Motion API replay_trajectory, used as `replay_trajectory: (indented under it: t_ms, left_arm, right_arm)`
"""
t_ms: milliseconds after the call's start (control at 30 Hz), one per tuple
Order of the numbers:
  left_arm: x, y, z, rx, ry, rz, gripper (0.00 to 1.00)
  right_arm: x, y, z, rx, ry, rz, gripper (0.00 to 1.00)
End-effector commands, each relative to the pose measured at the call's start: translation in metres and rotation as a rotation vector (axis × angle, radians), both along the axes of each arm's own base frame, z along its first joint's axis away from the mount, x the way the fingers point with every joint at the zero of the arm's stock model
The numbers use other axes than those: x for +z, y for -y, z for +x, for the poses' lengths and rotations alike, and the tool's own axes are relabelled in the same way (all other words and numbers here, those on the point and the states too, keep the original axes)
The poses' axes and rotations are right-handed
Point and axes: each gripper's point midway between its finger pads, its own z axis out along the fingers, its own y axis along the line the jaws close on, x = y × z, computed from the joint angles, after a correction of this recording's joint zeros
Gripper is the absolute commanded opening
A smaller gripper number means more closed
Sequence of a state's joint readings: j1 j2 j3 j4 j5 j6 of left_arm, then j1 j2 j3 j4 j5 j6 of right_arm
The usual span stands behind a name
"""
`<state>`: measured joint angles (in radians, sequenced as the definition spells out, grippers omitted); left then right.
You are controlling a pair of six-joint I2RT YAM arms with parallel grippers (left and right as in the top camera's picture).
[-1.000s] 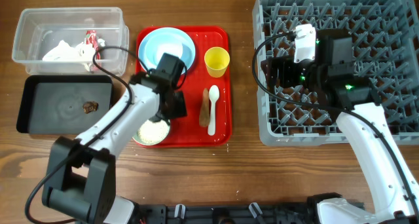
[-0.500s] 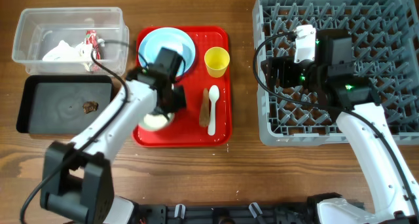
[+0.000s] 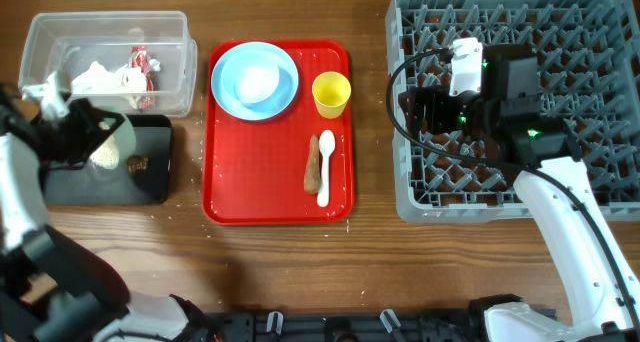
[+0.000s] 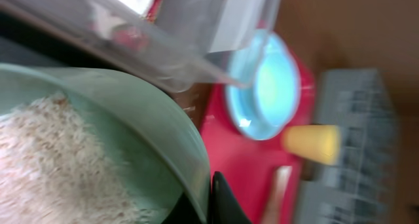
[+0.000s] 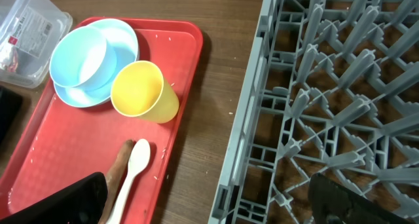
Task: Sort waste into correct bins and load items into the dishwasher rack
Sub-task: 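Tip the rice bowl over the black tray to empty the rice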
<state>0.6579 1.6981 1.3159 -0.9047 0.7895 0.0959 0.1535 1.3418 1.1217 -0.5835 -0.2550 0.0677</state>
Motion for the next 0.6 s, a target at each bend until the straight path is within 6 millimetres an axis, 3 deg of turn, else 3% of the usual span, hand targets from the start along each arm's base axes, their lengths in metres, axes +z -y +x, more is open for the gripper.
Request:
replay_trajectory:
  t_ms: [0,133,200,567]
  left_arm:
    - [0.019,-0.012,0.005,-0.012,0.238,-0.367,0.04]
    - [0.016,-0.051,-0.003,0.105,0.364,-0.681,0.04]
    - [0.013,-0.058,-0.006,0.141,0.365,-0.744,0.04]
    - [0.014,-0.055,-0.014,0.258,0.192,-0.950,0.04]
  right_arm:
    - [0.003,-0.003,0.003,0.002,-0.001,0.021,1.00]
    - [0.003,-0.003,0.002,0.002,-0.002,0.021,0.99]
    - [0.003,-0.003,0.002,0.002,-0.002,0.021,1.00]
    - [0.003,-0.003,0.002,0.002,-0.001,0.021,1.00]
